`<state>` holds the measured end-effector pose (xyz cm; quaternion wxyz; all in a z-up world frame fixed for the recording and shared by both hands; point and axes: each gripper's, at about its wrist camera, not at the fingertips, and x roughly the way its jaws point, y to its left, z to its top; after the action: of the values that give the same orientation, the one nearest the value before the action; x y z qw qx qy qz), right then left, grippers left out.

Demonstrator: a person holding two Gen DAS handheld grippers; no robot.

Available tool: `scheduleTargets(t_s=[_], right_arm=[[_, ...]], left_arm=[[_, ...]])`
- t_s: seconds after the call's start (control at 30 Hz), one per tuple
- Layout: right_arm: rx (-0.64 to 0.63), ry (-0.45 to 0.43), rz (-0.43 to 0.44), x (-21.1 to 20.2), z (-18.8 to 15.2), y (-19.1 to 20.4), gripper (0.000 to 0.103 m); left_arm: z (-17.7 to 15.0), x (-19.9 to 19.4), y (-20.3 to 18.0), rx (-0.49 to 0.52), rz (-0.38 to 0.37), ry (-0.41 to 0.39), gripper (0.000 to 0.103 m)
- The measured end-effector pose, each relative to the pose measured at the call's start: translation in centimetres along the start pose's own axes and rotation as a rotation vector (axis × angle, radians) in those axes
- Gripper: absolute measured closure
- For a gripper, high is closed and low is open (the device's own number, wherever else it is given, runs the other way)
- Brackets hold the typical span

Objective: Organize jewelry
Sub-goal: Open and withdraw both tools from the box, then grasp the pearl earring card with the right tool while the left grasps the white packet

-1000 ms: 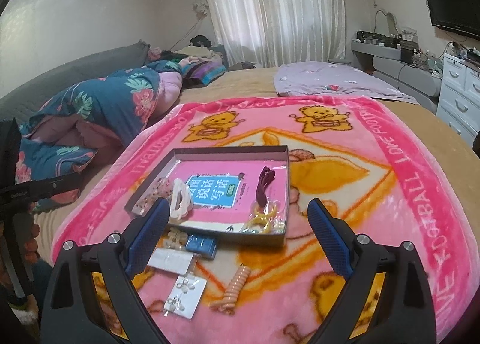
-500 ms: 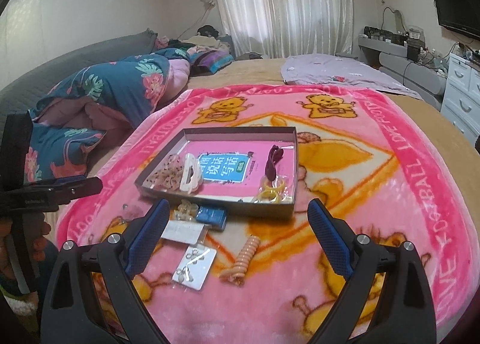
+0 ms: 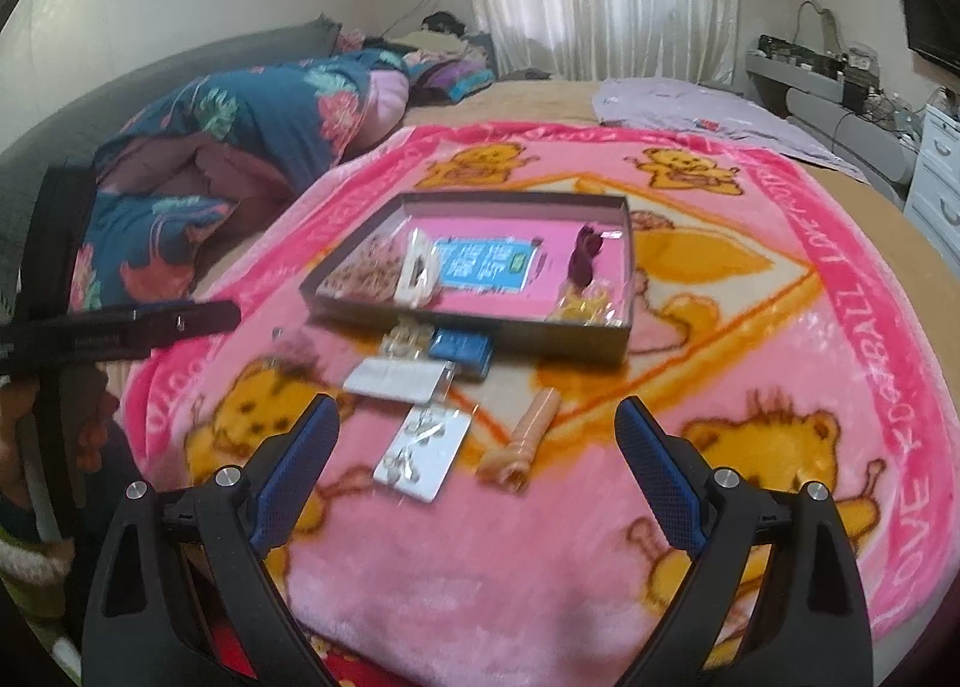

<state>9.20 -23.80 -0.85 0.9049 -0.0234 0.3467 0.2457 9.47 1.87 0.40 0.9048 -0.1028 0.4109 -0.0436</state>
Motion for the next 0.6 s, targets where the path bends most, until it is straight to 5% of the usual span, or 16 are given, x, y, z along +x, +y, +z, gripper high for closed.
scheduleTargets(t_s=[0.33,0.6], right_arm=[[-0.007,0.106,0.053,2.8,-3.2,2.1,0.011],[0.000,0.152,0.046,6.3,-3.5,3.1,0.023]], left_arm=[[-1.2,0.0,0.6,-0.016,-0.041,0.035,0.011],[-2.1,1.3,-0.1,-0.048,-0.157,0.103,0.028]])
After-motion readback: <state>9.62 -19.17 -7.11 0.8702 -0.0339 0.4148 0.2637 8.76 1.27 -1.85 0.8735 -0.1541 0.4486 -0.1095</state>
